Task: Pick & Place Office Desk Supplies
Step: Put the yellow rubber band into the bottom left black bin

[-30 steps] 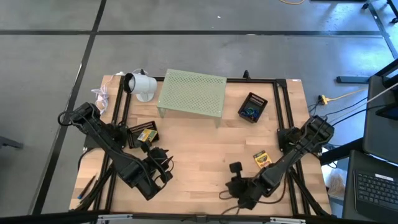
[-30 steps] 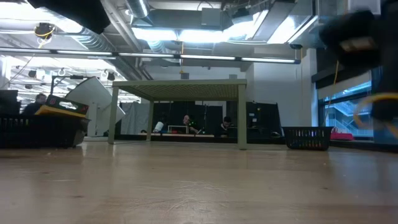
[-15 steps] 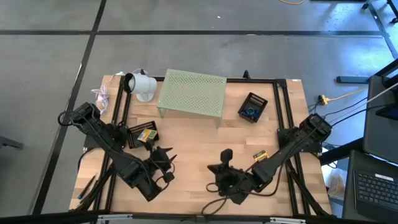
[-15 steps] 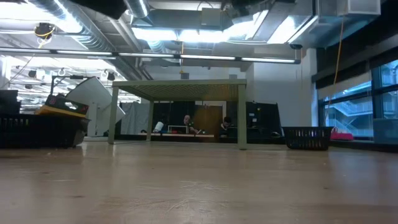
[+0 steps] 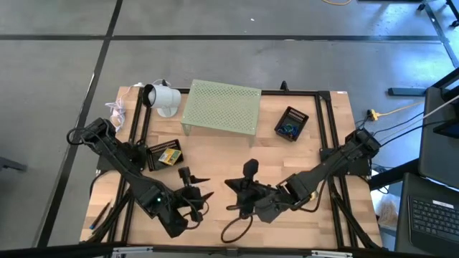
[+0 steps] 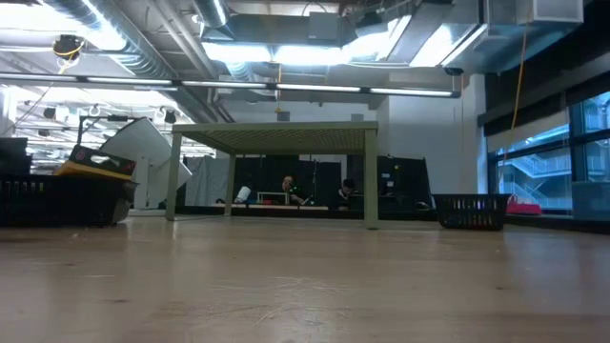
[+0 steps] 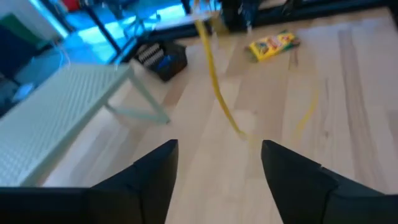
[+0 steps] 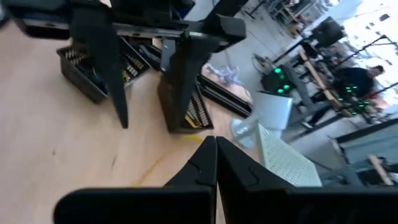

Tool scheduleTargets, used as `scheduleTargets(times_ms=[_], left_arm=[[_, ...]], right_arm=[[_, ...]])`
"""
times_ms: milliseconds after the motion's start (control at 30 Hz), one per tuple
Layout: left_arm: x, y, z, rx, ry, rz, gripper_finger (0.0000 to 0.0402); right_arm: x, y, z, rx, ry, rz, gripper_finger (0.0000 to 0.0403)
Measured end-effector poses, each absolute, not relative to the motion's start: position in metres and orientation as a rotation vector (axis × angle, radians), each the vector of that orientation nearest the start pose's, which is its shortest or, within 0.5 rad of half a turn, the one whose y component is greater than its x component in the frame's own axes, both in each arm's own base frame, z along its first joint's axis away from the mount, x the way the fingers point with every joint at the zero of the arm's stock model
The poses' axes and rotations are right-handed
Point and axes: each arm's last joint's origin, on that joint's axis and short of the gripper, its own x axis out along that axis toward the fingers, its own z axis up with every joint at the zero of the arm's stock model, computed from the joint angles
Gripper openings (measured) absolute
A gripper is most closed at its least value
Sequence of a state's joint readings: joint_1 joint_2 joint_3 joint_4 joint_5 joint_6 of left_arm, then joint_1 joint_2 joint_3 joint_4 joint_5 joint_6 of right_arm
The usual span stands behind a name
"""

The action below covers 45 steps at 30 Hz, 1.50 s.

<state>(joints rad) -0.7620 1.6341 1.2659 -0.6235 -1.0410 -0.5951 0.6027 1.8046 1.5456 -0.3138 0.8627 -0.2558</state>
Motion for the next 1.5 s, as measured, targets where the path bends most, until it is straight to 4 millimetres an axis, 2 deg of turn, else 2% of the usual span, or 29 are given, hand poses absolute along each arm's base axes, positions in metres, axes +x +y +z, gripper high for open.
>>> scheduleTargets(times_ms=[267, 533, 700, 967, 1000, 1500], left_arm=[[0.270, -0.215, 0.278, 0.200, 0.378, 0.431, 0.0256], [0.291, -0.195, 0.282, 0.103, 0.357, 0.474, 0.0250], [0.297, -0.186, 0.281, 0.088, 0.382, 0.469, 0.0198], [0.296, -0.191, 0.280, 0.092, 0.424, 0.382, 0.0025], [0.296, -0.191, 0.280, 0.090, 0.422, 0.382, 0.0013], [0.295, -0.187, 0.281, 0.176, 0.374, 0.508, 0.0002]], right_arm=[[0.349, 0.212, 0.311, -0.655, 0.462, -0.140, 0.0000], [0.349, 0.212, 0.311, -0.687, 0.465, -0.128, 0.0000], [0.349, 0.212, 0.311, -0.703, 0.466, -0.125, 0.0000], [0.349, 0.212, 0.311, -0.708, 0.467, -0.123, 0.0000], [0.349, 0.212, 0.311, -0.708, 0.467, -0.120, 0.0000], [0.348, 0.214, 0.311, -0.709, 0.467, -0.114, 0.0011]])
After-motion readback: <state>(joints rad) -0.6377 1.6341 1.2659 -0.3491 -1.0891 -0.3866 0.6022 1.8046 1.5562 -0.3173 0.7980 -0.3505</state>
